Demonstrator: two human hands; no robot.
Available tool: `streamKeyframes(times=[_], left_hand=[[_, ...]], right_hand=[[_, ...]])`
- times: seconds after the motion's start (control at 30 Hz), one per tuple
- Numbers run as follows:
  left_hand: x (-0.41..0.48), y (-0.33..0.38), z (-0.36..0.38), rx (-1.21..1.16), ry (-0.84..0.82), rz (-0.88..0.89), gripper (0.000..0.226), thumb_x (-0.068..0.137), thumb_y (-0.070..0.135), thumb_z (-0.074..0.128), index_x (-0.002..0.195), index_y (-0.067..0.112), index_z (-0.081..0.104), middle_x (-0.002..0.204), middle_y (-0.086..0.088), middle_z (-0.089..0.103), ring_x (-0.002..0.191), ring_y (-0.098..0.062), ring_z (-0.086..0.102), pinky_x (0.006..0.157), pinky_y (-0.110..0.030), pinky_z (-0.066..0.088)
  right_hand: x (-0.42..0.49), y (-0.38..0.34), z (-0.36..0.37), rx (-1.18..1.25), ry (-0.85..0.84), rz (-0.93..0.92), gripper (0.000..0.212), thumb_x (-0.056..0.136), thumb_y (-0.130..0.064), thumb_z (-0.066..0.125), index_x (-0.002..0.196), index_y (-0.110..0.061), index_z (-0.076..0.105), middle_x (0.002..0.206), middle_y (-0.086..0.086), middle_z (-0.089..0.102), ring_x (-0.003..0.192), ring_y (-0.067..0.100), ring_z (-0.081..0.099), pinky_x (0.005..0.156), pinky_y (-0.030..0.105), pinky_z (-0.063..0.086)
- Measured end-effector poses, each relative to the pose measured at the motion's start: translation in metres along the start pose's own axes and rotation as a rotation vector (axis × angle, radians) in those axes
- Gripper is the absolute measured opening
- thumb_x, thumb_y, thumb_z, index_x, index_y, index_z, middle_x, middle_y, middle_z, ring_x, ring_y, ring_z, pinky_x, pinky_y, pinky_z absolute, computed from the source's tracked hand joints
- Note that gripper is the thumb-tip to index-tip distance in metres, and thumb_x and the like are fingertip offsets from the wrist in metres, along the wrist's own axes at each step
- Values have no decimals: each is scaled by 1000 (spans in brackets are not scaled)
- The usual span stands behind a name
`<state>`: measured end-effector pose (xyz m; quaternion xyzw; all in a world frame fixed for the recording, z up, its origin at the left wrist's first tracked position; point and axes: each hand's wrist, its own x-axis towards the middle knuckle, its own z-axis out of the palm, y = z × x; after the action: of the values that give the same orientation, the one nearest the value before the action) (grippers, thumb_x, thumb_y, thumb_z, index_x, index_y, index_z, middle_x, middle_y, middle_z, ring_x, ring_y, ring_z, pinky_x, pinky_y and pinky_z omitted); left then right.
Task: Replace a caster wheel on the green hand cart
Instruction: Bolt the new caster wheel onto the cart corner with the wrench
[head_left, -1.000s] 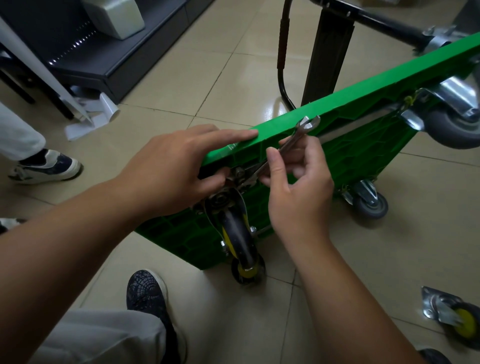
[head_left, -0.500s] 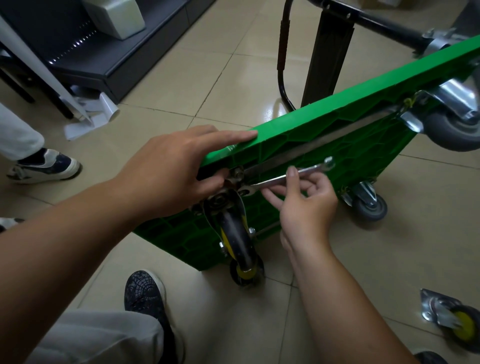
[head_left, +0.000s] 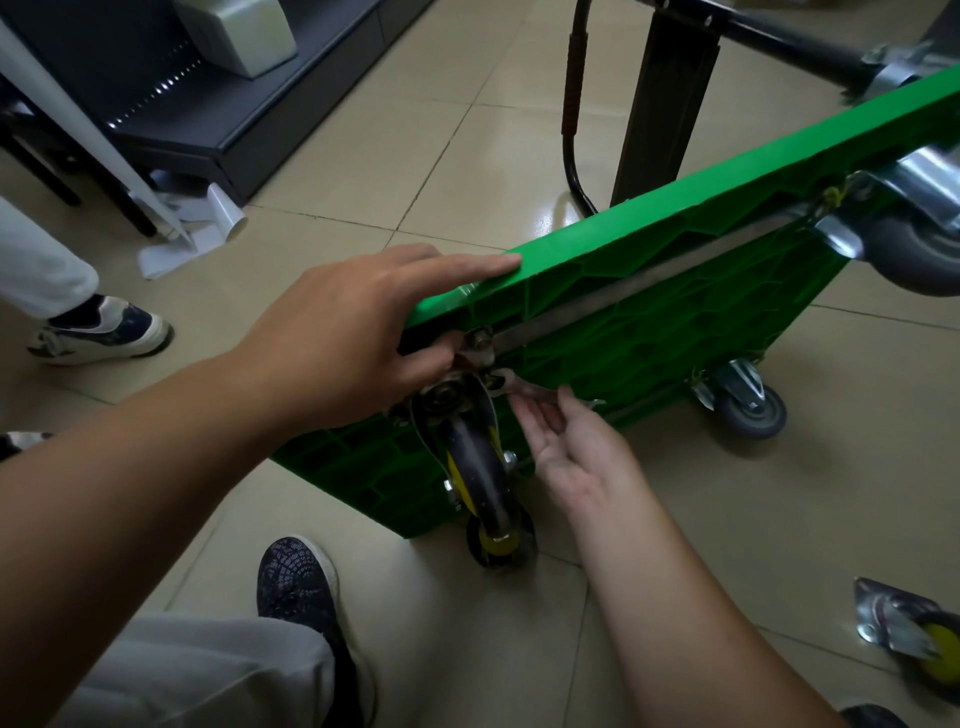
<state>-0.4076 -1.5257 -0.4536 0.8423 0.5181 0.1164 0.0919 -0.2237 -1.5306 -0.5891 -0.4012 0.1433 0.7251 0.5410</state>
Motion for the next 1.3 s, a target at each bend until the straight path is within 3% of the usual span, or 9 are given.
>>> streamKeyframes(times=[0.17, 0.27, 0.4, 0.53, 0.7, 0.97, 1.03, 1.2, 1.3], left_hand=[[-1, 0, 0, 4, 2, 3, 69, 91, 37, 59, 154, 54, 36, 114, 6, 66, 88, -21, 62, 71, -46, 55], [0, -1, 0, 1, 0, 2, 68, 91, 39, 58, 154, 53, 36, 115, 5, 66, 88, -21, 62, 72, -46, 55], [0, 0, 0, -1, 4, -5, 67, 91, 39, 58, 153, 53, 38, 116, 6, 66, 86, -19, 61, 73, -44, 55], [-1, 0, 0, -2, 7, -5, 66, 91, 39, 58, 152, 53, 39, 116, 7, 66, 88, -19, 61, 73, -44, 55], [-1, 0, 0, 15, 17, -2, 66, 91, 38, 59, 152, 54, 39, 112, 8, 64, 86, -17, 60, 71, -43, 55], [-1, -4, 4, 23, 50, 12, 68, 89, 37, 61, 151, 55, 39, 111, 22, 54, 83, -9, 52, 65, -31, 44], [-1, -5, 3, 20, 52, 13, 68, 90, 36, 62, 151, 55, 40, 115, 19, 60, 86, -10, 55, 67, -33, 47], [-1, -5, 3, 17, 40, 8, 67, 91, 35, 63, 151, 55, 39, 123, 12, 65, 91, -12, 58, 71, -35, 50], [-1, -4, 3, 20, 36, -2, 66, 91, 39, 59, 152, 55, 39, 124, 13, 64, 87, -8, 51, 70, -32, 45]], right_hand=[[1, -2, -1, -6, -4, 48, 34, 105, -7, 53, 133, 11, 52, 113, 32, 68, 91, 36, 72, 56, 41, 64], [-7, -7, -1, -5, 20, -23, 24, 104, -6, 55, 123, 7, 55, 105, 31, 69, 89, 36, 73, 55, 41, 64], [-22, -18, 1, -239, 26, -528, 8, 103, -9, 57, 102, -1, 54, 103, 25, 67, 85, 29, 76, 67, 38, 64], [-50, -24, 14, -682, -208, -1040, 9, 101, -10, 63, 107, -13, 57, 96, -1, 70, 92, 18, 75, 70, 33, 64], [-69, -20, 27, -1070, -327, -1369, 16, 99, -17, 67, 111, -9, 61, 99, 6, 67, 90, 10, 69, 68, 14, 56], [-64, -12, 30, -1124, -295, -1349, 15, 100, -19, 66, 111, -11, 61, 100, 6, 66, 88, 7, 67, 65, 10, 54], [-64, -11, 32, -1101, -284, -1348, 13, 100, -21, 66, 110, -16, 60, 98, 5, 66, 88, 7, 68, 65, 12, 55], [-57, -12, 34, -1023, -215, -1189, 10, 100, -22, 65, 108, -21, 59, 95, -1, 69, 86, 16, 73, 71, 41, 64], [-52, -15, 34, -894, -189, -1026, 10, 101, -16, 64, 97, -21, 56, 91, 0, 66, 81, 16, 75, 66, 37, 65]])
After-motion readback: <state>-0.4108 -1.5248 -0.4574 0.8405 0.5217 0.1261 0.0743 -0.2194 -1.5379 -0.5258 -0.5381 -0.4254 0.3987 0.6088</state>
